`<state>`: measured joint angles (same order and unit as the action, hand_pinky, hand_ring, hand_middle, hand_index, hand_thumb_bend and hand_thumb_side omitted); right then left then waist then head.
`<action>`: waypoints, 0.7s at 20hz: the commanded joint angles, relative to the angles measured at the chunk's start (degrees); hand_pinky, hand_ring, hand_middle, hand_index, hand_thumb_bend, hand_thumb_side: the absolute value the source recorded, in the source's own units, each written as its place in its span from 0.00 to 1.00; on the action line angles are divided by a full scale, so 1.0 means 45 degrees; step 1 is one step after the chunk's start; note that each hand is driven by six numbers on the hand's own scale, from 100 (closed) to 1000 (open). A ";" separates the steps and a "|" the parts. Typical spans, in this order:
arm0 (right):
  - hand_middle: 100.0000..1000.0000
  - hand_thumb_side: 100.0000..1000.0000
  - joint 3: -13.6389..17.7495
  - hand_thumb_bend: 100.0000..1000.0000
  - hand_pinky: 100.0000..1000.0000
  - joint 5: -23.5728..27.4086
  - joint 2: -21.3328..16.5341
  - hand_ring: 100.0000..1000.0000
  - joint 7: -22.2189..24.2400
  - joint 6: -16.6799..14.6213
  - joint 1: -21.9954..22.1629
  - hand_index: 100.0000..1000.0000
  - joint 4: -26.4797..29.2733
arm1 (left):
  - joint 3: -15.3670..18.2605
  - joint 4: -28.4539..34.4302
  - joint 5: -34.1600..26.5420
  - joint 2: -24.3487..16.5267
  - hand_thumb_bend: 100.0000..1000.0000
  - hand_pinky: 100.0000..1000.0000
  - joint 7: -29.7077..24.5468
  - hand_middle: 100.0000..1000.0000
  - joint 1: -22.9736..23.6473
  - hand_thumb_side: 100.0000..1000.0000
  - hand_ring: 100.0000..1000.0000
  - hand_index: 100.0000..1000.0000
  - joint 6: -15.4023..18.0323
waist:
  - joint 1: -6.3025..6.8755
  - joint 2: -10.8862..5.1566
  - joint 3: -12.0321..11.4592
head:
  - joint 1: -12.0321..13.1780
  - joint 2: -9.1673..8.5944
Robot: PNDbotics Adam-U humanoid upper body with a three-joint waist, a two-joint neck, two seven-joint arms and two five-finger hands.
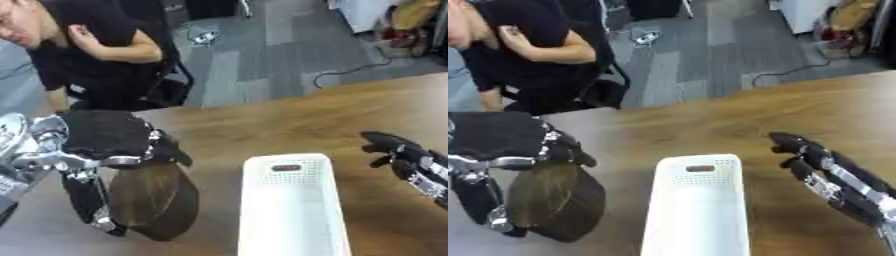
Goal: Pick up objects on the table and place them in the box.
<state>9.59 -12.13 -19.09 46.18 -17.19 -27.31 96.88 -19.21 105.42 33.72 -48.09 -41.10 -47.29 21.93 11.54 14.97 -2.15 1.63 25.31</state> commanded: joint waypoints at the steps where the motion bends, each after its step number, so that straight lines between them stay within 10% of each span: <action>1: 1.00 1.00 -0.0093 0.00 0.77 0.0065 0.0066 0.92 0.0280 -0.0146 -0.0109 1.00 0.0190 | -0.0082 0.0145 -0.0124 0.0275 0.00 0.00 -0.0518 0.26 -0.0775 0.00 0.00 0.39 0.0388 | -0.0025 -0.0326 0.0133 | 0.0268 -0.0220; 14: 1.00 1.00 -0.0241 0.00 0.77 0.0162 0.0254 0.92 0.0569 -0.0073 -0.0288 1.00 0.0309 | -0.0458 -0.0359 0.0042 0.1641 0.00 0.00 -0.0675 0.23 -0.1858 0.04 0.00 0.29 0.0623 | 0.0204 -0.0310 0.0925 | 0.0291 -0.0473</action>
<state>8.57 -11.63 -18.07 47.36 -16.28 -27.83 97.28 -21.69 103.70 33.74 -39.97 -41.36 -54.61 21.67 12.81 14.37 2.05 2.61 24.01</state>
